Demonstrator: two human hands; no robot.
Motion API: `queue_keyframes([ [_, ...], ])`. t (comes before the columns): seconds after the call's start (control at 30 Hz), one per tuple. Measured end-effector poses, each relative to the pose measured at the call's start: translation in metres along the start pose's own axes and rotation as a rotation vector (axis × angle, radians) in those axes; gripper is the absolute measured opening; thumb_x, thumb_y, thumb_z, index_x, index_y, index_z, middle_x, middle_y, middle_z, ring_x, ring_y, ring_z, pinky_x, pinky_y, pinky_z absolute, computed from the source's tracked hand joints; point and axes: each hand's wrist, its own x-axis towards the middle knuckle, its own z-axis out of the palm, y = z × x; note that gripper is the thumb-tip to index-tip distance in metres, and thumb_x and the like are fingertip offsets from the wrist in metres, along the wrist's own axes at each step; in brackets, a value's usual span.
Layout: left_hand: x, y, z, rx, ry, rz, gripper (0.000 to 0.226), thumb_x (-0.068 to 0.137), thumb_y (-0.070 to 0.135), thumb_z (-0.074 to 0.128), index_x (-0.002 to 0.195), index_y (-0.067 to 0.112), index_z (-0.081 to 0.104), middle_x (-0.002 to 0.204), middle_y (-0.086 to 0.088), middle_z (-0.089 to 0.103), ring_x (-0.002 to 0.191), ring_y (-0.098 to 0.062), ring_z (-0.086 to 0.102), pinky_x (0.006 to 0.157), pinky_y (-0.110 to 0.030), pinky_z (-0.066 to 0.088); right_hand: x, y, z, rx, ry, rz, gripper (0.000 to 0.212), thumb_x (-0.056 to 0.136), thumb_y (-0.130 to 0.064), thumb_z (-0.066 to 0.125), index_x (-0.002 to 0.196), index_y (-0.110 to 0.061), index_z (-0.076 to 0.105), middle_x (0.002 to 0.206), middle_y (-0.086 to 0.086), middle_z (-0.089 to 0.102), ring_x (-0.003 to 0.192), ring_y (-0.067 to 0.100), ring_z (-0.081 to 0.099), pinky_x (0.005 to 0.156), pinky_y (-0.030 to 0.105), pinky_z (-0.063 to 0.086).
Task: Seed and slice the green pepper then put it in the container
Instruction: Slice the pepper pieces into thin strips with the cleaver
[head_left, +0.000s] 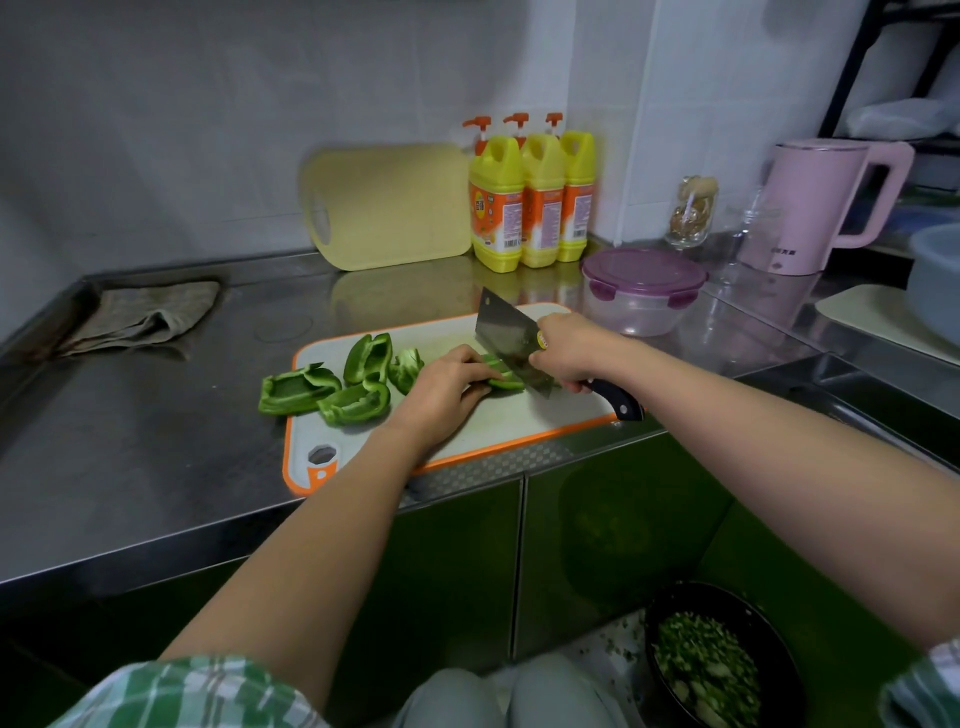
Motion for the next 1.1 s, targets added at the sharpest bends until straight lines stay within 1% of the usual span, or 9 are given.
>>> queue_keyframes([
  [0.27,-0.001,0.001,0.0,0.002,0.0,-0.015,0.023,0.092,0.014,0.062,0.114,0.012,0.072,0.109,-0.011,0.06,0.1,-0.028,0.06,0.083,-0.022,0.038,-0.002,-0.001,-0.002,-0.04,0.034,-0.008,0.022,0.087,-0.003,0.05,0.1,0.009,0.063,0.071,0.02,0.067,0.055,0.028,0.058,0.044,0.027,0.045],
  [0.37,-0.001,0.001,0.001,0.0,-0.004,-0.017,0.024,0.092,0.013,0.062,0.114,0.013,0.072,0.109,-0.011,0.06,0.099,-0.028,0.059,0.082,-0.021,0.037,-0.004,-0.004,0.003,-0.082,-0.012,0.009,0.022,0.086,0.002,0.05,0.103,0.01,0.061,0.063,0.017,0.062,0.049,0.025,0.055,0.043,0.025,0.043],
  [0.43,-0.001,0.001,0.001,-0.002,-0.007,-0.015,0.024,0.092,0.013,0.063,0.114,0.013,0.072,0.109,-0.011,0.06,0.1,-0.028,0.059,0.084,-0.026,0.04,-0.005,-0.004,0.004,-0.095,-0.016,0.011,0.02,0.086,0.002,0.049,0.1,0.009,0.062,0.059,0.015,0.06,0.046,0.023,0.053,0.042,0.023,0.042],
  [0.57,-0.002,0.001,0.0,-0.009,-0.01,-0.012,0.024,0.092,0.013,0.063,0.114,0.014,0.072,0.109,-0.011,0.06,0.099,-0.028,0.059,0.085,-0.03,0.043,-0.004,-0.005,0.004,-0.145,-0.009,0.008,0.013,0.085,0.003,0.053,0.08,0.006,0.064,0.042,0.01,0.055,0.038,0.02,0.052,0.041,0.021,0.043],
  [0.63,-0.002,0.001,0.0,-0.015,-0.012,-0.009,0.024,0.091,0.013,0.063,0.113,0.015,0.072,0.109,-0.012,0.061,0.098,-0.028,0.06,0.085,-0.032,0.044,-0.002,-0.009,0.003,-0.164,-0.007,0.005,0.019,0.083,0.004,0.055,0.066,0.002,0.061,0.034,0.006,0.051,0.036,0.018,0.05,0.042,0.021,0.043],
  [0.73,-0.002,0.002,-0.001,-0.017,-0.014,-0.004,0.024,0.091,0.011,0.064,0.113,0.014,0.073,0.109,-0.012,0.061,0.099,-0.029,0.06,0.086,-0.033,0.044,0.0,-0.016,0.008,-0.188,0.017,0.008,0.022,0.08,0.005,0.058,0.059,-0.001,0.056,0.043,0.009,0.052,0.04,0.019,0.05,0.042,0.023,0.042],
  [0.8,-0.002,0.003,-0.002,-0.015,-0.01,0.001,0.025,0.09,0.011,0.064,0.114,0.013,0.072,0.109,-0.012,0.062,0.099,-0.029,0.06,0.086,-0.032,0.043,0.005,-0.02,0.015,-0.16,0.065,0.005,0.02,0.082,0.002,0.056,0.063,-0.003,0.053,0.05,0.01,0.054,0.044,0.021,0.053,0.043,0.025,0.042],
  [0.93,-0.003,0.001,-0.005,0.02,0.004,0.032,0.025,0.088,0.011,0.066,0.112,0.013,0.073,0.106,-0.012,0.065,0.099,-0.03,0.059,0.084,-0.033,0.043,0.016,-0.02,0.026,-0.07,0.192,0.006,0.003,0.089,-0.007,0.052,0.091,-0.007,0.054,0.059,0.007,0.054,0.046,0.02,0.054,0.04,0.023,0.035],
  [1.1,-0.003,0.002,-0.007,0.047,0.021,0.059,0.024,0.088,0.012,0.067,0.111,0.013,0.074,0.103,-0.011,0.066,0.1,-0.029,0.058,0.084,-0.033,0.043,0.017,-0.013,0.024,-0.025,0.211,0.06,0.007,0.09,-0.009,0.053,0.097,-0.006,0.055,0.062,0.007,0.053,0.05,0.021,0.054,0.042,0.024,0.037],
])
